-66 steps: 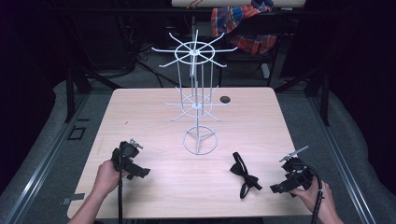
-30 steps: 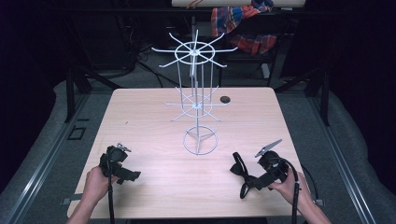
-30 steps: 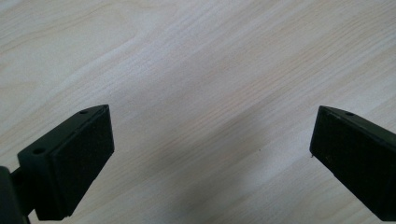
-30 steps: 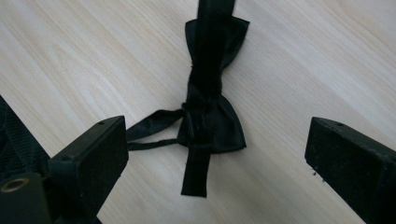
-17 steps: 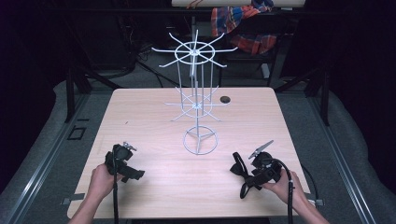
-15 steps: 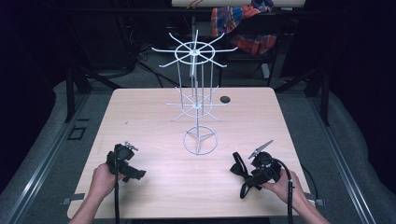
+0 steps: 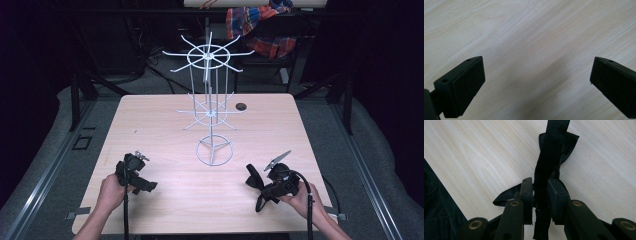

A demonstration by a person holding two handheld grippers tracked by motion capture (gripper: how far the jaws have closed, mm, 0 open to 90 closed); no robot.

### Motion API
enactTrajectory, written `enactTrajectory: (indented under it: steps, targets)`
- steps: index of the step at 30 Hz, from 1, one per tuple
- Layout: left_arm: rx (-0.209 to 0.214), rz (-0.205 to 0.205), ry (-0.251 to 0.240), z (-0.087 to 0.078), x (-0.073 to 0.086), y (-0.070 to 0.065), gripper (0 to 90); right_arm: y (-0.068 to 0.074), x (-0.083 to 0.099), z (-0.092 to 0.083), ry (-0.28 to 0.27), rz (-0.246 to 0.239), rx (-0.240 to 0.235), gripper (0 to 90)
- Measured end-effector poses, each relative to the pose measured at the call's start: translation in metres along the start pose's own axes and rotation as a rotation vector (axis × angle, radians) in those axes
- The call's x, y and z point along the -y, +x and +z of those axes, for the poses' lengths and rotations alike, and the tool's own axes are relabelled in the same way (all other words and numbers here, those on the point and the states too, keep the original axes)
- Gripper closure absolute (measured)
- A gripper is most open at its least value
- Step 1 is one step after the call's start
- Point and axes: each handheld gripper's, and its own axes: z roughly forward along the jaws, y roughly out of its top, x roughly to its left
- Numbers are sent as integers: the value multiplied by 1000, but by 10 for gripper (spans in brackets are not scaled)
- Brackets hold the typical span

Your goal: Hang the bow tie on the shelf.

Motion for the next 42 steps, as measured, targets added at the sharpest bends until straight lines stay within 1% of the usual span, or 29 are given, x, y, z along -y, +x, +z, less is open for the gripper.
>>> enactTrajectory:
  steps: [3,6,8,10,11,13,15,19,20,22,24,26,27,28,29,32,33,35,42]
  targets:
    - [7,-5,5,1,0,1,0,1,-1,-2,-8,-4,2,757]
    - [8,-13,5,1,4,2,0,1,-2,-8,-33,-5,0,759]
    - [-2,-9,-4,-2,5,2,0,2,-2,-11,-56,-5,-2,760]
    - [2,-9,-7,-4,5,2,0,3,-2,-15,-66,-15,11,761]
    - [-3,-8,-7,-3,5,2,0,3,-2,-17,-84,-11,0,761]
    - [1,-10,-4,-2,4,1,0,2,-1,-21,-107,-4,-3,761]
    - [-2,-4,0,-1,3,0,0,1,0,-24,-119,-5,5,761]
    - [2,1,0,0,2,-1,0,-1,1,-29,-153,14,-5,762]
    - [3,2,1,0,2,0,0,-2,1,-31,-152,5,3,762]
    - [0,0,0,0,2,0,0,-2,1,-34,-169,9,2,762]
    - [-2,-2,4,0,2,1,0,-1,1,-38,-178,1,9,762]
    - [-2,-3,6,0,2,1,0,-1,0,-40,-192,7,9,763]
    - [-2,-3,6,0,2,1,0,-1,0,-40,-192,7,9,763]
    - [0,-2,8,1,2,0,0,-1,-2,-42,-195,5,0,763]
    - [0,-2,8,1,2,0,0,-1,-2,-44,-197,3,8,763]
    - [-4,0,10,-1,2,-1,0,-2,-4,-47,-209,2,14,763]
    - [-3,-1,10,-1,3,-1,0,-2,-5,-48,-210,7,13,763]
    - [-4,-2,9,-2,3,-1,0,-3,-5,-51,-206,0,8,763]
    - [-2,-4,7,-1,3,-1,0,-2,-10,-61,-238,4,15,764]
